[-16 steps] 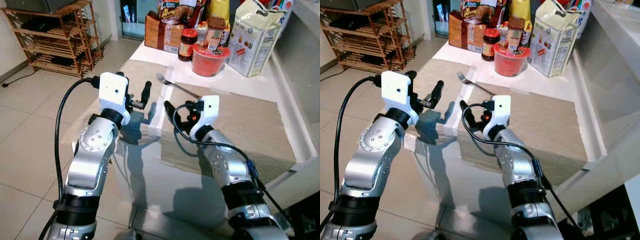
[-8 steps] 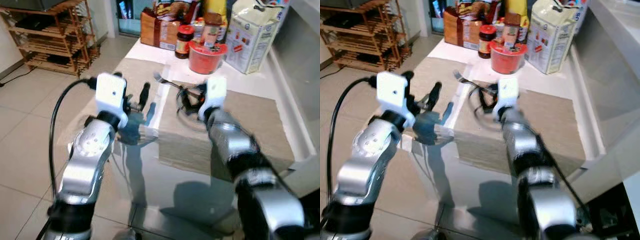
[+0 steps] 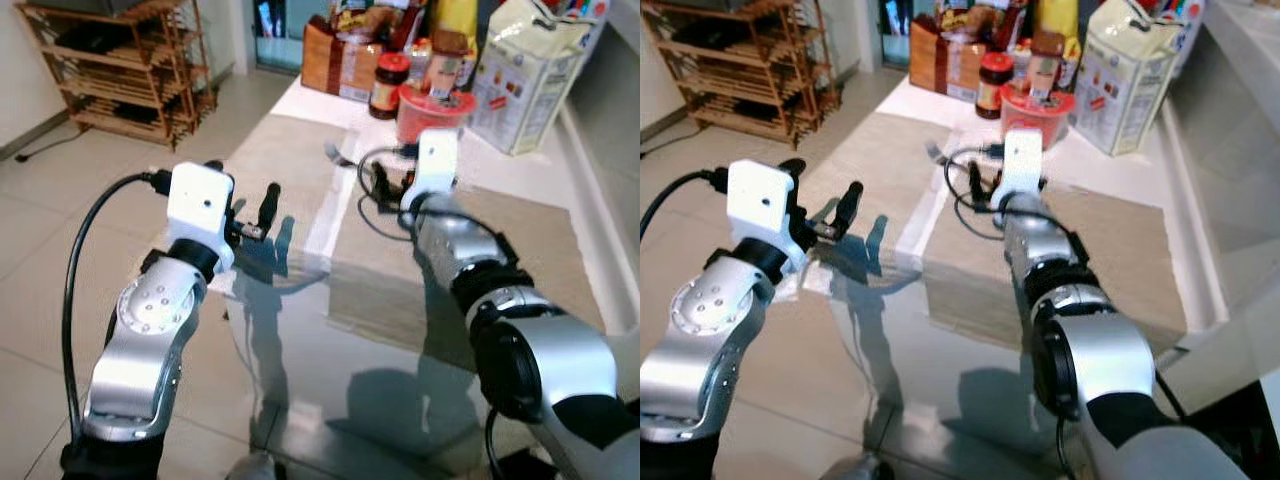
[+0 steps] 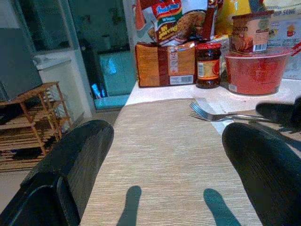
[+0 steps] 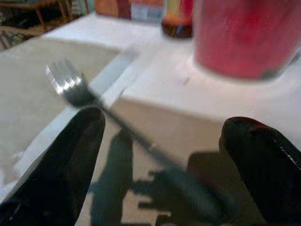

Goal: Setting the table

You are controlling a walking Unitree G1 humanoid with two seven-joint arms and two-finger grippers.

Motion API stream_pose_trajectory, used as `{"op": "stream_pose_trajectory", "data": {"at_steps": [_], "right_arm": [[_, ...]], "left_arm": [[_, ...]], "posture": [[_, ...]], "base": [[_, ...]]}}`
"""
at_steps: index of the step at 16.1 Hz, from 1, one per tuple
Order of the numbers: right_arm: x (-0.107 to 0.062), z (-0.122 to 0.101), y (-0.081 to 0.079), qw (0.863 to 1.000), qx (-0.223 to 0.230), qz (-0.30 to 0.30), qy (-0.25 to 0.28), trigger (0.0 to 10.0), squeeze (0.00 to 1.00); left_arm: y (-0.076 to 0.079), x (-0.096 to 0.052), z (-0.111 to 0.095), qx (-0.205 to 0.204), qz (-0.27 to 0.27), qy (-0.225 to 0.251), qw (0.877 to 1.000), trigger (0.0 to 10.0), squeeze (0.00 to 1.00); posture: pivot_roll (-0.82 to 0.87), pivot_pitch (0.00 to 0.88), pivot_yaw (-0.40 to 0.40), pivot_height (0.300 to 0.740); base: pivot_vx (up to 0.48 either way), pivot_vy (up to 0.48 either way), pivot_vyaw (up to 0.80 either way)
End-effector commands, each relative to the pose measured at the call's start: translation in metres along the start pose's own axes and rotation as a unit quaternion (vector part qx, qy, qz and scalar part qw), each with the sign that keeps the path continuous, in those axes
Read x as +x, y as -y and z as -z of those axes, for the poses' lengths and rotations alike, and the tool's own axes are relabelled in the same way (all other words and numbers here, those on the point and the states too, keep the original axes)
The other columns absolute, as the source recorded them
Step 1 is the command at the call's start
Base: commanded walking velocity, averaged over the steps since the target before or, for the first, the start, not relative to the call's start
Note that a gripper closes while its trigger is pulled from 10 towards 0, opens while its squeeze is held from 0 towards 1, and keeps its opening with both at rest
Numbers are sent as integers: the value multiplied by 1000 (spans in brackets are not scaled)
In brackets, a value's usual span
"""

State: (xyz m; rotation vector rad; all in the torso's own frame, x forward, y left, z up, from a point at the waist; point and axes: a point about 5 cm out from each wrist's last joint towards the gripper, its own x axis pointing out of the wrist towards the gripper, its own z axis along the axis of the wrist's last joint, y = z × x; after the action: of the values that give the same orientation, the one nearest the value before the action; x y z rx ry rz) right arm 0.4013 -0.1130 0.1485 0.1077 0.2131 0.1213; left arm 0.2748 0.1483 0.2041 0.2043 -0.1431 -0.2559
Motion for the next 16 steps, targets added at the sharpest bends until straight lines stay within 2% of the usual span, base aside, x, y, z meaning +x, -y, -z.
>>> {"op": "stream_pose_trajectory", "data": {"at_steps": [1, 2, 4, 6, 9, 11, 13, 15, 16], "right_arm": [[0, 4, 2, 1000, 23, 1, -16, 10000, 0], [-1, 8, 2, 999, 42, 1, -28, 10000, 0], [-4, 28, 1, 989, 127, -8, -71, 10000, 0], [-6, 40, -9, 985, 143, -36, -94, 10000, 0], [-10, 53, -27, 981, 134, -81, -112, 10000, 0], [-18, 77, -44, 976, 118, -124, -137, 10000, 0], [-28, 99, -53, 971, 106, -147, -158, 10000, 0], [-32, 106, -52, 972, 84, -148, -160, 10000, 0], [-28, 95, -44, 984, 33, -128, -119, 10000, 0]], "left_arm": [[0, -1, -3, 3, 3, 2, 1000, 10000, 0], [0, -1, -4, 3, 3, 1, 1000, 10000, 0], [1, -1, -5, 2, 5, -2, 1000, 10000, 0], [1, 0, -6, 0, 6, -4, 1000, 10000, 0], [2, 1, -7, -3, 8, -5, 1000, 10000, 0], [3, 2, -8, -12, 9, -3, 1000, 10000, 0], [5, 4, -8, -20, 10, -2, 1000, 10000, 0], [8, 6, -7, -26, 11, -1, 1000, 10000, 0], [9, 9, -7, -28, 13, 2, 1000, 10000, 0]], "posture": [[353, 0, -51, 740], [353, 0, -50, 740], [349, 0, -50, 740], [334, 1, -49, 740], [312, 0, -50, 740], [293, 0, -50, 740], [275, 0, -47, 740], [258, 0, -43, 740], [253, 0, -46, 740]], "base": [[0, 0, 0], [0, 0, 0], [0, 0, 0], [0, 0, 0], [0, 0, 0], [0, 0, 0], [0, 0, 0], [0, 0, 0], [0, 0, 0]]}}
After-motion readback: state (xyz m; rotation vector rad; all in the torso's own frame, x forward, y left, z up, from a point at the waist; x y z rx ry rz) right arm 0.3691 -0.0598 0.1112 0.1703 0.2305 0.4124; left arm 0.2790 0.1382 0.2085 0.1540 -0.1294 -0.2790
